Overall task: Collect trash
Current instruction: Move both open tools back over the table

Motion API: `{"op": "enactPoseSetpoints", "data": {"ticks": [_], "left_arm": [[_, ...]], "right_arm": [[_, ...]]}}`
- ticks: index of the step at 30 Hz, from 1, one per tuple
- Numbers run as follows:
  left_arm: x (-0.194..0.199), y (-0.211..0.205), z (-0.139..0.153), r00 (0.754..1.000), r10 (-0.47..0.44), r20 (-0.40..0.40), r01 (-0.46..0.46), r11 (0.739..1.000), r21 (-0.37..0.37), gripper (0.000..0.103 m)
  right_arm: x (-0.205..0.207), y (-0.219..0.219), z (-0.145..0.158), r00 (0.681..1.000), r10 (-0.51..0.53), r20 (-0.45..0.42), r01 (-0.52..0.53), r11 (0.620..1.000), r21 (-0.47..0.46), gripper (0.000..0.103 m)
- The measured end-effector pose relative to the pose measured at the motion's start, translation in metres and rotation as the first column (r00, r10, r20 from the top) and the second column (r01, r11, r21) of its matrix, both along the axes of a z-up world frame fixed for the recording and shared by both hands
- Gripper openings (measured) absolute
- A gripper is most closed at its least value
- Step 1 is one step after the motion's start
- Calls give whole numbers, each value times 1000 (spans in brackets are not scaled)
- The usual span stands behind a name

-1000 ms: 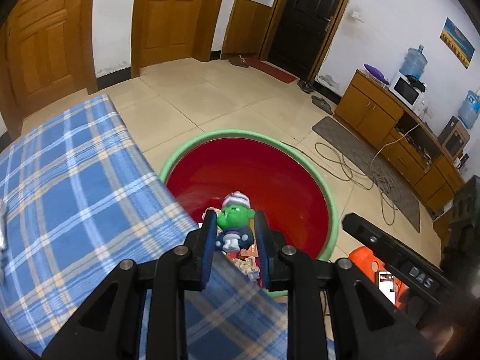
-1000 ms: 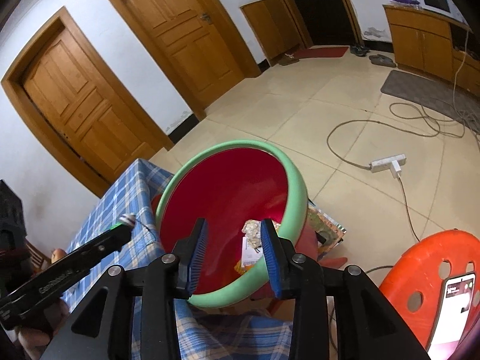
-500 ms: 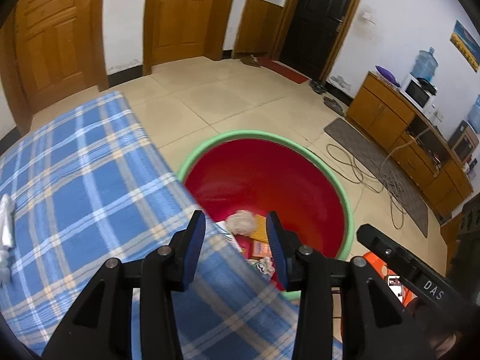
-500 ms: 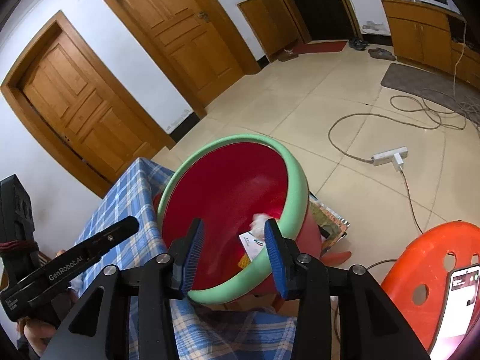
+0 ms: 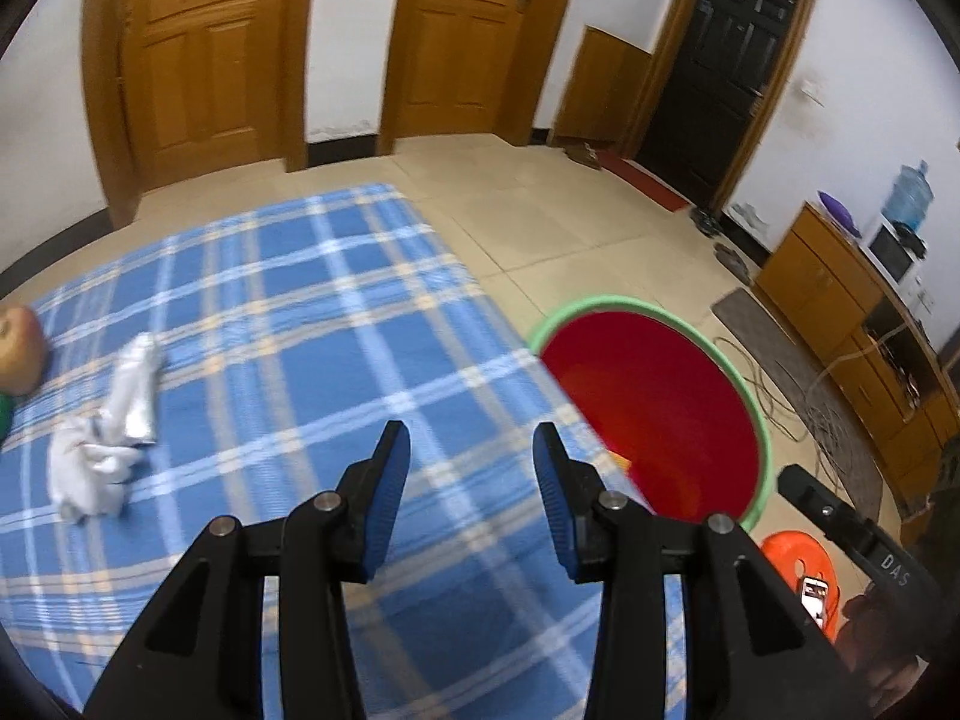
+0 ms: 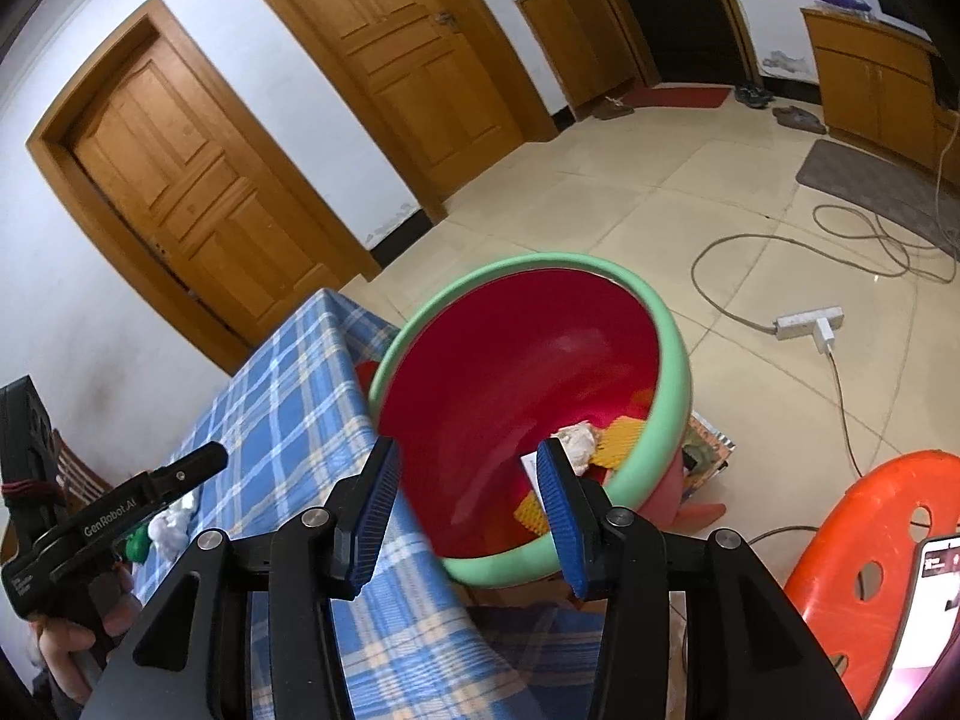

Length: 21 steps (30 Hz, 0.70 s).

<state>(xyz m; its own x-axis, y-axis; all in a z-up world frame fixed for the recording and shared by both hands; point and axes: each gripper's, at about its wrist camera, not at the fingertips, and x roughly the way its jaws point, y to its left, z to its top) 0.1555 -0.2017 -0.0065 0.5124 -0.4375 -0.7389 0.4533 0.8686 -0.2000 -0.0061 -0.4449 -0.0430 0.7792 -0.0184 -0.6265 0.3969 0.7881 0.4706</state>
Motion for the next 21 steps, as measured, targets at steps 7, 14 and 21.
{"op": "enactPoseSetpoints", "data": {"ticks": [7, 14, 21], "left_arm": [[13, 47, 6, 995, 100, 23, -100, 995, 9, 43], [24, 98, 4, 978, 203, 39, -204, 978, 41, 46], [35, 144, -1, 954, 298, 47, -300, 951, 69, 47]], "right_arm": [[7, 16, 7, 999, 35, 4, -35, 999, 1, 49], [16, 34, 10, 997, 74, -2, -74, 997, -9, 49], [26, 48, 10, 994, 104, -22, -104, 994, -18, 49]]}}
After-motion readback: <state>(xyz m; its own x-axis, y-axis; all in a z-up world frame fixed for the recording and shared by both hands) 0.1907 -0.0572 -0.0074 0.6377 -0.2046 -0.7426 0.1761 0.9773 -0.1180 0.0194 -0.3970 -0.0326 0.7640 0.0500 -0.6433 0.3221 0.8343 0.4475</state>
